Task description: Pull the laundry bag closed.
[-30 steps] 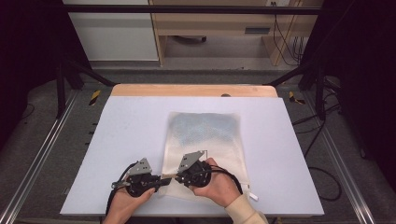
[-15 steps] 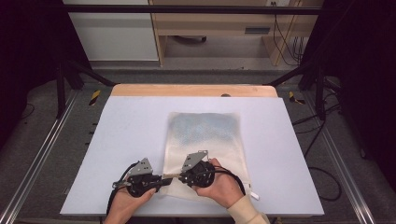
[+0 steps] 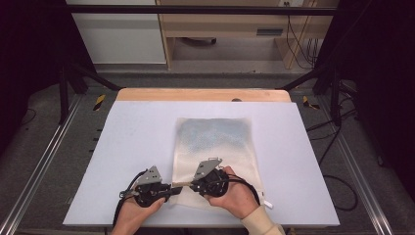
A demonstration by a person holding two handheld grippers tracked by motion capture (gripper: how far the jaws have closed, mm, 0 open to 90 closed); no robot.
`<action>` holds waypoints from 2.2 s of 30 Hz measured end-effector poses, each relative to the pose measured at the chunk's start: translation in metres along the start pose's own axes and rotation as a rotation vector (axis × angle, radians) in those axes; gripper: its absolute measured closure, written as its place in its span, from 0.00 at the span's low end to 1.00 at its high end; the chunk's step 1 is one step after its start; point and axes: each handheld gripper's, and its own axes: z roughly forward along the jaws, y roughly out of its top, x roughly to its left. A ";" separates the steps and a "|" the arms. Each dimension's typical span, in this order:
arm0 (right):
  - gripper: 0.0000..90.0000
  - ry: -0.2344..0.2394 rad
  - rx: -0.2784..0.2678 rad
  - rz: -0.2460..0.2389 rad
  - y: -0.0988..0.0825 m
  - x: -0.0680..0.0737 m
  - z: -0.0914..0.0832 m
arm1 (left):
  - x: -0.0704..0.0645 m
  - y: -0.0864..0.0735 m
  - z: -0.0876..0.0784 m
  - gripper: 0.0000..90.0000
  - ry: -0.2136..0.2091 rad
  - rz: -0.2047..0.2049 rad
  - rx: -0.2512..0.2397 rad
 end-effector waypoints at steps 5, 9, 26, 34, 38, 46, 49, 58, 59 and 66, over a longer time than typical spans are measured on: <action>0.91 -0.008 0.007 0.003 -0.003 -0.002 -0.003 | -0.001 0.002 0.004 0.91 0.002 0.008 0.002; 0.91 -0.009 0.001 0.005 -0.004 -0.002 -0.005 | -0.002 0.003 0.005 0.91 0.007 0.004 0.001; 0.91 -0.021 0.007 0.015 -0.007 -0.004 -0.011 | -0.001 0.003 0.003 0.91 0.008 0.004 -0.003; 0.91 -0.026 0.000 0.036 -0.012 -0.007 -0.016 | 0.000 0.003 0.003 0.91 0.001 0.000 -0.009; 0.91 -0.029 -0.003 0.036 -0.013 -0.008 -0.019 | 0.000 0.001 0.002 0.91 0.000 -0.004 -0.013; 0.91 -0.044 -0.015 0.045 -0.016 -0.007 -0.025 | -0.001 0.003 0.003 0.91 -0.006 -0.001 -0.020; 0.91 -0.046 -0.013 0.040 -0.016 -0.006 -0.026 | -0.001 0.003 0.003 0.91 -0.005 -0.006 -0.019; 0.91 -0.042 -0.021 0.062 -0.020 -0.008 -0.027 | 0.000 0.002 0.003 0.91 -0.009 -0.004 -0.020; 0.91 -0.043 -0.024 0.059 -0.021 -0.007 -0.027 | 0.000 0.002 0.003 0.91 -0.010 -0.005 -0.022; 0.91 -0.041 -0.031 0.056 -0.022 -0.006 -0.029 | -0.001 0.002 0.003 0.91 -0.009 -0.008 -0.025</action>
